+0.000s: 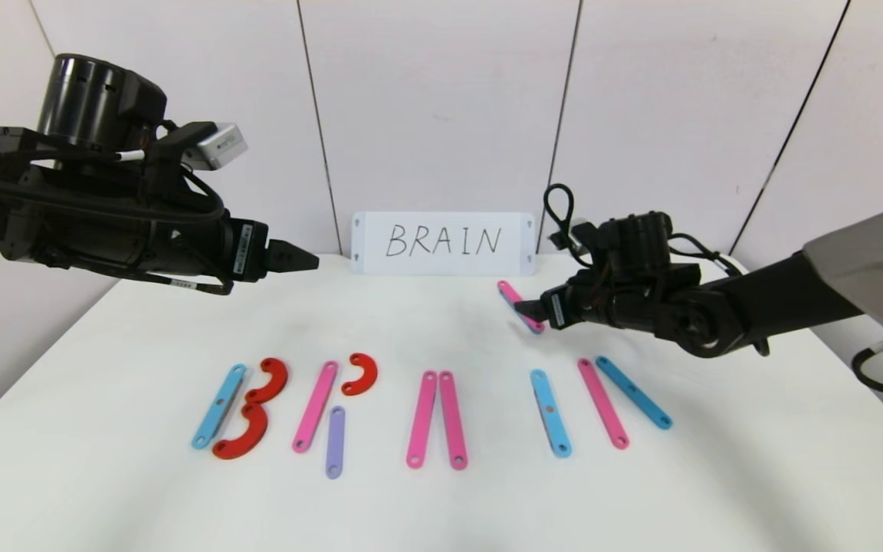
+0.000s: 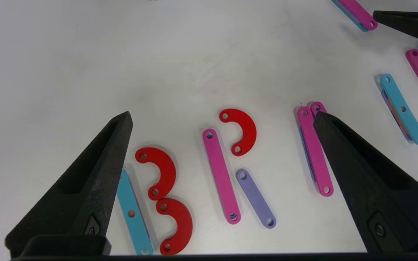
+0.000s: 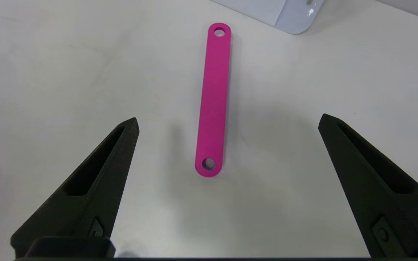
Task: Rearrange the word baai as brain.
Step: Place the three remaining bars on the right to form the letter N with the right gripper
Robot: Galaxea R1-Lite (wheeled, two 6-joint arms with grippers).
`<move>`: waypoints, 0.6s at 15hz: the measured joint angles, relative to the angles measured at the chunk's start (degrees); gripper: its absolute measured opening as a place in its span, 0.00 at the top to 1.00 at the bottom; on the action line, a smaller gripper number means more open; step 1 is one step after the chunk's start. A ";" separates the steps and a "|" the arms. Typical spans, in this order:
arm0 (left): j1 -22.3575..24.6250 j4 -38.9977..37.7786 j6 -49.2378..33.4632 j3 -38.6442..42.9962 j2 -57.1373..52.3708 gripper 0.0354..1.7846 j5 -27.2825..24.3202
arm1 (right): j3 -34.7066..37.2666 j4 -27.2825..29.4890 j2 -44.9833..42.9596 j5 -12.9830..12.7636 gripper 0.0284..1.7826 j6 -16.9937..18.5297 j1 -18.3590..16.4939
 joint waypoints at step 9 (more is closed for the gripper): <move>0.00 -0.07 0.00 -0.11 0.40 0.02 0.02 | -9.40 0.71 10.02 -1.40 0.03 0.05 1.21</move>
